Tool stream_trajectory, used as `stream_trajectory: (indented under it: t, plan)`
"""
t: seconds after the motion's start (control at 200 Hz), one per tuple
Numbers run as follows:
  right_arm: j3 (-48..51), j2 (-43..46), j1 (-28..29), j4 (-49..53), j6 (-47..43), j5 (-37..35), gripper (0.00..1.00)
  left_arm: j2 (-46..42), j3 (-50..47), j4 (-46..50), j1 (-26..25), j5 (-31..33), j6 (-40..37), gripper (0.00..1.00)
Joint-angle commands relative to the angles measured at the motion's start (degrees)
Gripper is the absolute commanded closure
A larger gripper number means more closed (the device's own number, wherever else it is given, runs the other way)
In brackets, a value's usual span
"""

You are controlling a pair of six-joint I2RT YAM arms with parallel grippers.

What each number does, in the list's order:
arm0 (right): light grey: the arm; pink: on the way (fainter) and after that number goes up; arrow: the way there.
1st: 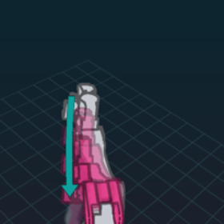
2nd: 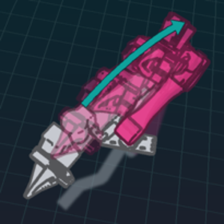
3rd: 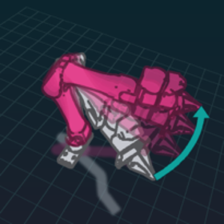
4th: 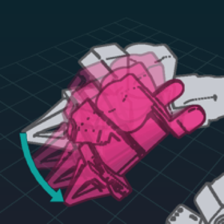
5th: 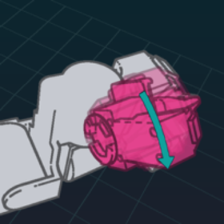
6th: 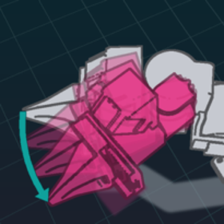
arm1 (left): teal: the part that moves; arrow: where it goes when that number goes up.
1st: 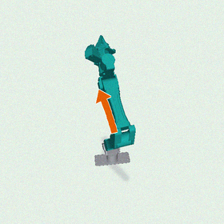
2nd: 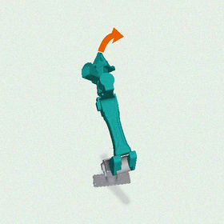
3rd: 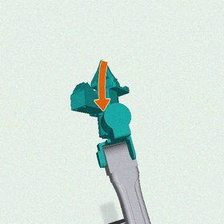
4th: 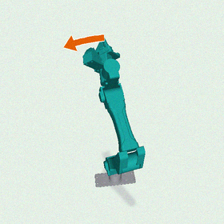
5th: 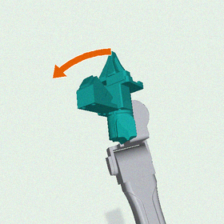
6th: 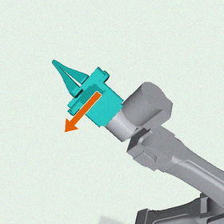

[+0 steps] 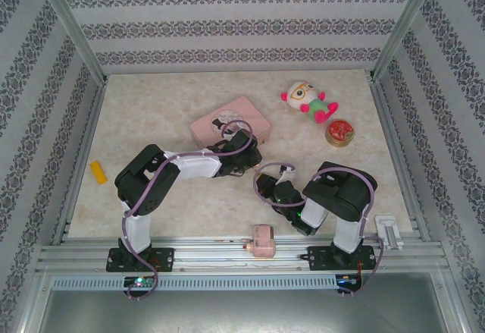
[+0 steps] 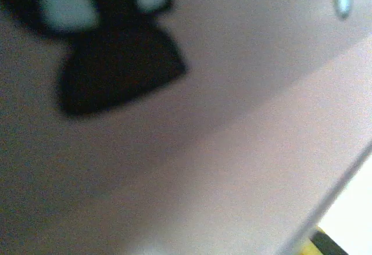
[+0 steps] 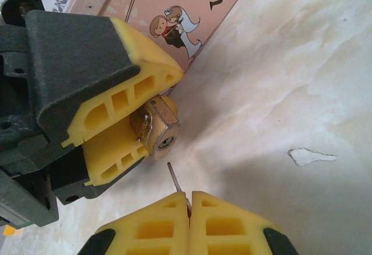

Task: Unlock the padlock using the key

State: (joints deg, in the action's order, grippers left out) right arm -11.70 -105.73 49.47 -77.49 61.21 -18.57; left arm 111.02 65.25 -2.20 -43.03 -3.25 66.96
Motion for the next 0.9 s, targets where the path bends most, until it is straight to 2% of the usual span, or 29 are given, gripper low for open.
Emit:
stream_trajectory:
  t: [0.0,0.894]
  plan:
    - [0.37,1.21,-1.03,-1.87,0.39,0.28,1.0,1.83,-0.75,-2.72,0.57,-3.51,3.23,0.97]
    - [-2.27,0.27,-3.35,-1.96,1.12,3.28,1.0,2.62,-1.35,-3.69,0.6,-5.01,3.6,0.97]
